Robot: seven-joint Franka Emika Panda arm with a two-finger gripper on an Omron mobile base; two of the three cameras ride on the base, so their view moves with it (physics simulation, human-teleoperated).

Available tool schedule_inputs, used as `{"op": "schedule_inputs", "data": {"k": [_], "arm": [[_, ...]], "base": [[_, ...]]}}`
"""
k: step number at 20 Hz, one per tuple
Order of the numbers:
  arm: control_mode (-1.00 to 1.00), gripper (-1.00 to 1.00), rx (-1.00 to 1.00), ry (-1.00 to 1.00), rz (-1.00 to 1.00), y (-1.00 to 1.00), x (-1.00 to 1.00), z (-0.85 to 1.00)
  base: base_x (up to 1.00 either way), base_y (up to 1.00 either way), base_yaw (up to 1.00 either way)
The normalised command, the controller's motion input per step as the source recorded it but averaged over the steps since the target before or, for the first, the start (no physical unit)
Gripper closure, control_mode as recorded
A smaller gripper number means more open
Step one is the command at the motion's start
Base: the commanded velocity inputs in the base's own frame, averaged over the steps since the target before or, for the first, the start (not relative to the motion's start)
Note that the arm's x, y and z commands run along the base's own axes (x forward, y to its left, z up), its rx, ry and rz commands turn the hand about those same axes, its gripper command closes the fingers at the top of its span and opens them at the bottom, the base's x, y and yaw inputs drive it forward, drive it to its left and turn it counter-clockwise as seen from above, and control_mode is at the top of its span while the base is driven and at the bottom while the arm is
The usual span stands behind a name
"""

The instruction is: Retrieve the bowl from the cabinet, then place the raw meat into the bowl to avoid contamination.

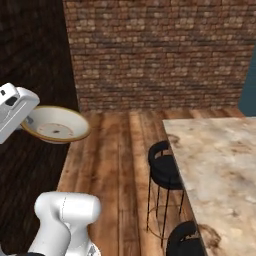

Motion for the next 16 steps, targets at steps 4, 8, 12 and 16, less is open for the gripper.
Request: {"op": "schedule_inputs", "data": {"k": [4, 8, 12, 16], "arm": [[1.0, 1.0, 0.0, 0.0, 0.0, 0.0, 0.0, 0.0], [1.0, 1.0, 0.0, 0.0, 0.0, 0.0, 0.0, 0.0], [1.0, 1.0, 0.0, 0.0, 0.0, 0.0, 0.0, 0.0], [1.0, 1.0, 0.0, 0.0, 0.0, 0.0, 0.0, 0.0]], "base": [[0.79, 0.46, -0.21], [0.79, 0.48, -0.21], [0.79, 0.48, -0.21], [0.8, 0.48, -0.21]]}}
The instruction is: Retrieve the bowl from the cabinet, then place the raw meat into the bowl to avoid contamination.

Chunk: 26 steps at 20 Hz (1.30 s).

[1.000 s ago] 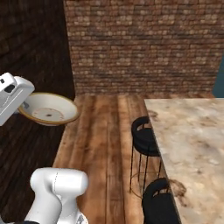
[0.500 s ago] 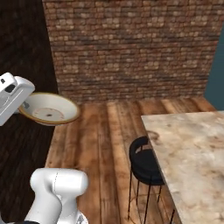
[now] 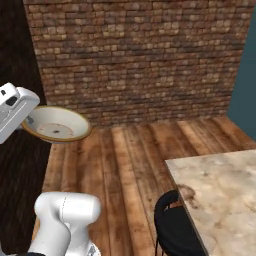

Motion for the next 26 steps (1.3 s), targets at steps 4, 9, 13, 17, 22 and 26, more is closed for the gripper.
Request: {"op": "schedule_inputs", "data": {"k": [4, 9, 13, 17, 22, 26], "arm": [[1.0, 1.0, 0.0, 0.0, 0.0, 0.0, 0.0, 0.0], [1.0, 1.0, 0.0, 0.0, 0.0, 0.0, 0.0, 0.0], [1.0, 1.0, 0.0, 0.0, 0.0, 0.0, 0.0, 0.0], [1.0, 1.0, 0.0, 0.0, 0.0, 0.0, 0.0, 0.0], [1.0, 1.0, 0.0, 0.0, 0.0, 0.0, 0.0, 0.0], [1.0, 1.0, 0.0, 0.0, 0.0, 0.0, 0.0, 0.0]], "base": [[0.77, 0.49, -0.2], [0.73, 0.51, -0.2], [0.63, 0.61, -0.18], [0.63, 0.6, -0.18], [0.74, 0.51, -0.21], [0.82, 0.45, -0.23]]}}
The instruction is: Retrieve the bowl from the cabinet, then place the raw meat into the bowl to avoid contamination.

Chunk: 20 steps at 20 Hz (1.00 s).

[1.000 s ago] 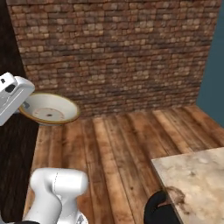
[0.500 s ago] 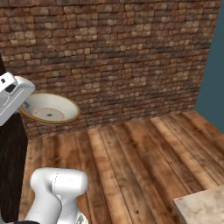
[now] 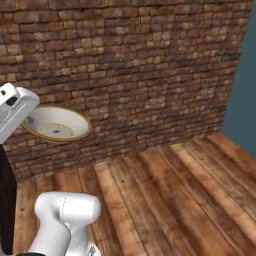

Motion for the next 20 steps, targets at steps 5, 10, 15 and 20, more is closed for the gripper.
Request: {"op": "schedule_inputs", "data": {"k": [5, 10, 15, 20], "arm": [[1.0, 1.0, 0.0, 0.0, 0.0, 0.0, 0.0, 0.0], [1.0, 1.0, 0.0, 0.0, 0.0, 0.0, 0.0, 0.0], [1.0, 1.0, 0.0, 0.0, 0.0, 0.0, 0.0, 0.0], [1.0, 1.0, 0.0, 0.0, 0.0, 0.0, 0.0, 0.0]], "base": [[0.81, 0.42, -0.25], [0.45, 0.19, -0.37], [0.25, 0.08, -0.42], [0.26, 0.06, -0.42]]}}
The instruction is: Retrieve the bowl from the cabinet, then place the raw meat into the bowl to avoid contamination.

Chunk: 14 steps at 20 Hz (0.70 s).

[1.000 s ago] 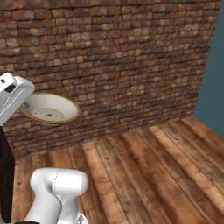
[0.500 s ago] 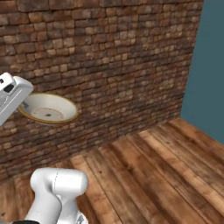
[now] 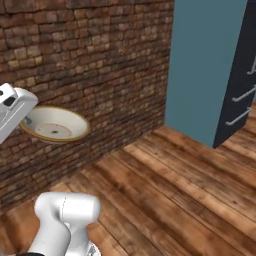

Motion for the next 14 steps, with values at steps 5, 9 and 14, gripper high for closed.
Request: {"op": "schedule_inputs", "data": {"k": [5, 9, 14], "arm": [[1.0, 1.0, 0.0, 0.0, 0.0, 0.0, 0.0, 0.0], [1.0, 1.0, 0.0, 0.0, 0.0, 0.0, 0.0, 0.0], [1.0, 1.0, 0.0, 0.0, 0.0, 0.0, 0.0, 0.0]], "base": [[0.42, 0.11, -0.36], [0.47, 0.12, -0.34], [0.49, 0.17, -0.32]]}}
